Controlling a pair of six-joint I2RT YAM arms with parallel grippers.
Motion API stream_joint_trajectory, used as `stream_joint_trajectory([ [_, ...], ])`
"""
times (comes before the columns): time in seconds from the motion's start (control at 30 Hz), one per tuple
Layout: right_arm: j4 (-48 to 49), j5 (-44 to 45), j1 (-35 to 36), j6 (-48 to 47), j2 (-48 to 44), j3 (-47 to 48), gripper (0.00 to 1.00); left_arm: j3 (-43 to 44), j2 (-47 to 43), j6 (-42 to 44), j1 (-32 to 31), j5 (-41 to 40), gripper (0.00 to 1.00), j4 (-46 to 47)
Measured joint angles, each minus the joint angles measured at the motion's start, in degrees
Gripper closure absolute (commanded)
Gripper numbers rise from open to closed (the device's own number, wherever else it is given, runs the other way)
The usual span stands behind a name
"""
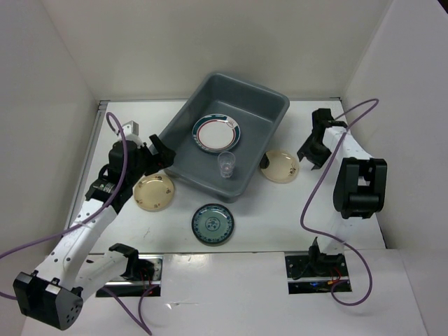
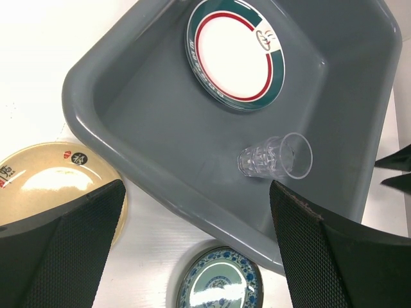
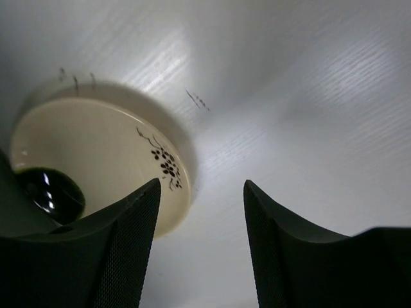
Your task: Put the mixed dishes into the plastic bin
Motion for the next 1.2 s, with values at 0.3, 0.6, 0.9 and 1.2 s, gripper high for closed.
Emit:
stream_joint_trajectory([
  [0.3,5.57,-11.65,-0.42,2.62,-0.02,-10.19,0.41,-0.02,0.07,0.0,0.0,0.0,0.0,0.35],
  [0.6,12.72,-17.0,-0.42,4.5,-0.02,-16.04,0.54,-0.02,0.37,0.04,0.0,0.0,0.0,0.92],
  [0.9,20.0,-17.88,-0.42,8.0,-3.54,-22.34,0.67,-0.02,0.68,0.26,0.0,0.04,0.0,1.53],
  [1.2,26.97,-16.74,-0.42,11.39,-7.39,-28.24,0.75,-0.02,1.01,0.46,0.0,0.55,0.0,1.68],
])
